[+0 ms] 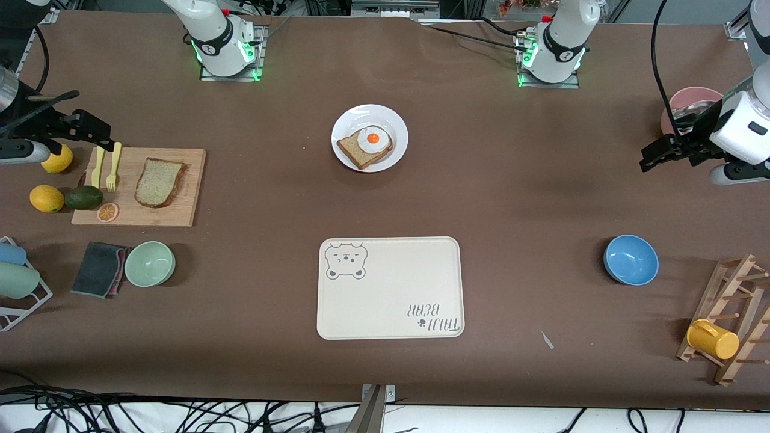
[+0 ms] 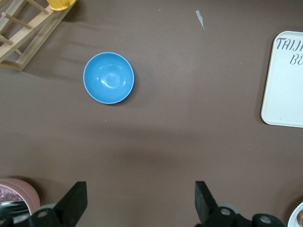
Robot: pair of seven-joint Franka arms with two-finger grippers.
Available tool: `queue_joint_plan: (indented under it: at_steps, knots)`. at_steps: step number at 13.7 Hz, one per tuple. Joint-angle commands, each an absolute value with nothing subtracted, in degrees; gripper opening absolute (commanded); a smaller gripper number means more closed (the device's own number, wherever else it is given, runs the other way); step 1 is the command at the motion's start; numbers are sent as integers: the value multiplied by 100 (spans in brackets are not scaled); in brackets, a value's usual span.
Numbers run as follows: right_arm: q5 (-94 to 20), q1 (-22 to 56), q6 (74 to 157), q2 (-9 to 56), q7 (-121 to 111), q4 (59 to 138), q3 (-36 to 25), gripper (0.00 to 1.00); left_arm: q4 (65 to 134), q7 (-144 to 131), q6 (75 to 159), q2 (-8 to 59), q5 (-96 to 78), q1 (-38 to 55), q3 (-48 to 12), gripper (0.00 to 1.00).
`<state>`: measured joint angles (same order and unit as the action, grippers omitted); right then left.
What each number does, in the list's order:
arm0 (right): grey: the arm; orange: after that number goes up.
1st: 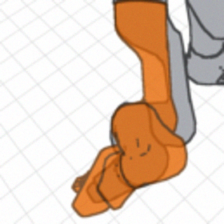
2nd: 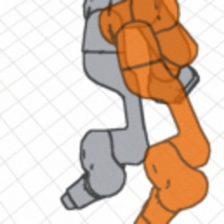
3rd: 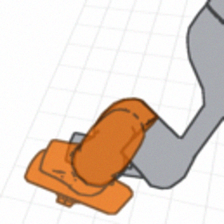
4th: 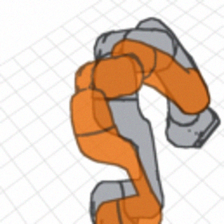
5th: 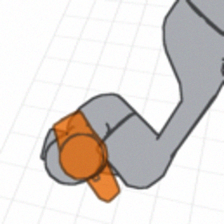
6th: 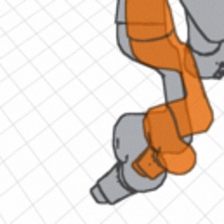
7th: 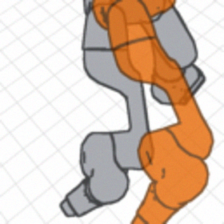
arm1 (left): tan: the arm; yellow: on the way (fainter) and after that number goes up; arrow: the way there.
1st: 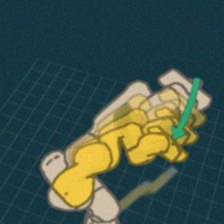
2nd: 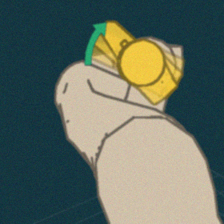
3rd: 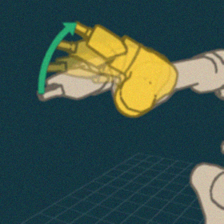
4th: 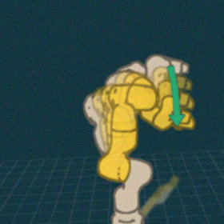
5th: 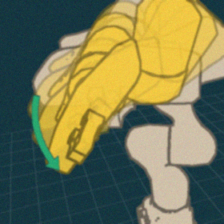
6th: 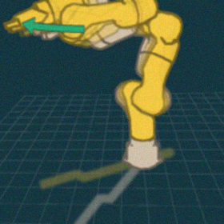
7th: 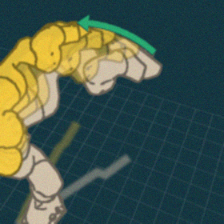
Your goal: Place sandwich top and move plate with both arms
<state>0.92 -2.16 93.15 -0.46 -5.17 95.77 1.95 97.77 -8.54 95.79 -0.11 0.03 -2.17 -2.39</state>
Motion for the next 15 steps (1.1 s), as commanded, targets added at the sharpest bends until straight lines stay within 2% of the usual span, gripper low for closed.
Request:
queue_joint_plan:
  at_steps: [1, 11, 15]
  knots:
    - [158, -255, 9228, -18, -536, 9483, 229, 100, 9844, -703, 9615, -70, -141, -237, -229, 100]
    - [141, -229, 9378, 176, -396, 9475, 264, 100, 9703, -729, 9580, -35, -132, -220, -220, 100]
    - [158, -281, 9352, 553, -492, 9501, 237, 100, 9686, -729, 9571, -35, -141, -220, -220, 100]
